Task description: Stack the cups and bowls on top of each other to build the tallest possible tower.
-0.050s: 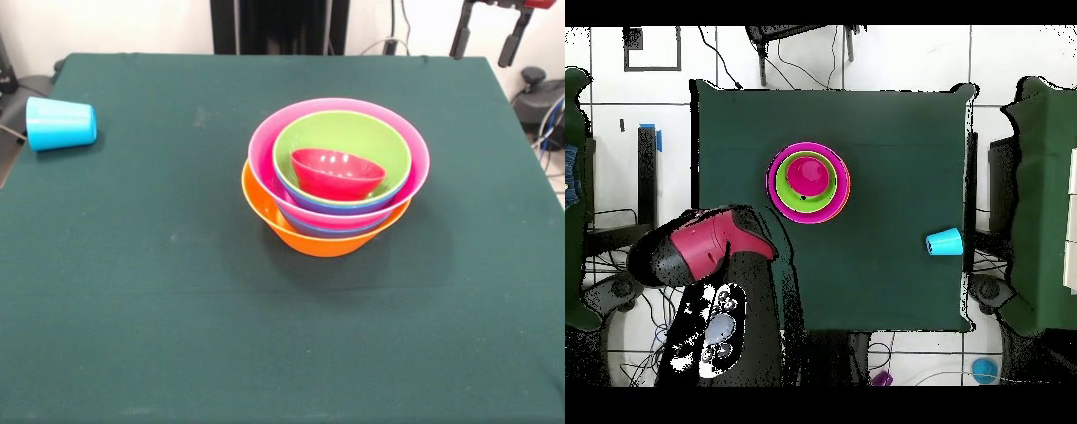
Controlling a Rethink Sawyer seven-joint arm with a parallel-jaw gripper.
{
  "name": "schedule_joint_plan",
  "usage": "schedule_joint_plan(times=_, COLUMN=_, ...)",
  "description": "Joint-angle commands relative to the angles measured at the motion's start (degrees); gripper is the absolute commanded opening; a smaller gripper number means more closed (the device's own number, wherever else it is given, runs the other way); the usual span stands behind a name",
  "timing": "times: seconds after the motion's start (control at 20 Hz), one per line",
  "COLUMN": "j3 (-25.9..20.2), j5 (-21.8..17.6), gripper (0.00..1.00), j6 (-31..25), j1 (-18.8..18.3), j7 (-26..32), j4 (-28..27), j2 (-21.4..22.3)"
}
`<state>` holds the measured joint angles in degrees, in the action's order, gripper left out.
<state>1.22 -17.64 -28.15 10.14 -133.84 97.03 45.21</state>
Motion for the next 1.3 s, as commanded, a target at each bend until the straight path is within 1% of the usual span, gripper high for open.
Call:
schedule_joint_plan(times=0.05, j3=-7.07, j5=-6.08, gripper=1.0, j6=-4.62, j1=-1.4, j7=12.27, j4=-2.22, j2=-0.4)
schedule_joint_plan(times=0.55, j3=-8.57, j5=-8.02, gripper=1.0, j6=-4.58, j1=-2.32, j7=11.33, j4=-1.3, j2=0.31)
schedule_joint_plan(times=0.65, j3=-9.19, j5=-8.16, gripper=1.0, j6=-5.53, j1=-2.79, j7=11.83, j4=-2.68, j2=-0.07)
schedule_joint_plan(times=1.05, j3=-9.37, j5=-9.14, gripper=1.0, j6=-5.78, j1=-2.93, j7=10.9, j4=-2.35, j2=0.42)
schedule_joint_plan(times=1.15, j3=-8.72, j5=-9.06, gripper=1.0, j6=-5.01, j1=-2.85, j7=9.42, j4=-0.85, j2=1.44)
schedule_joint_plan(times=1.3, j3=-8.38, j5=-8.87, gripper=1.0, j6=-3.58, j1=-3.93, j7=9.17, j4=3.63, j2=4.25)
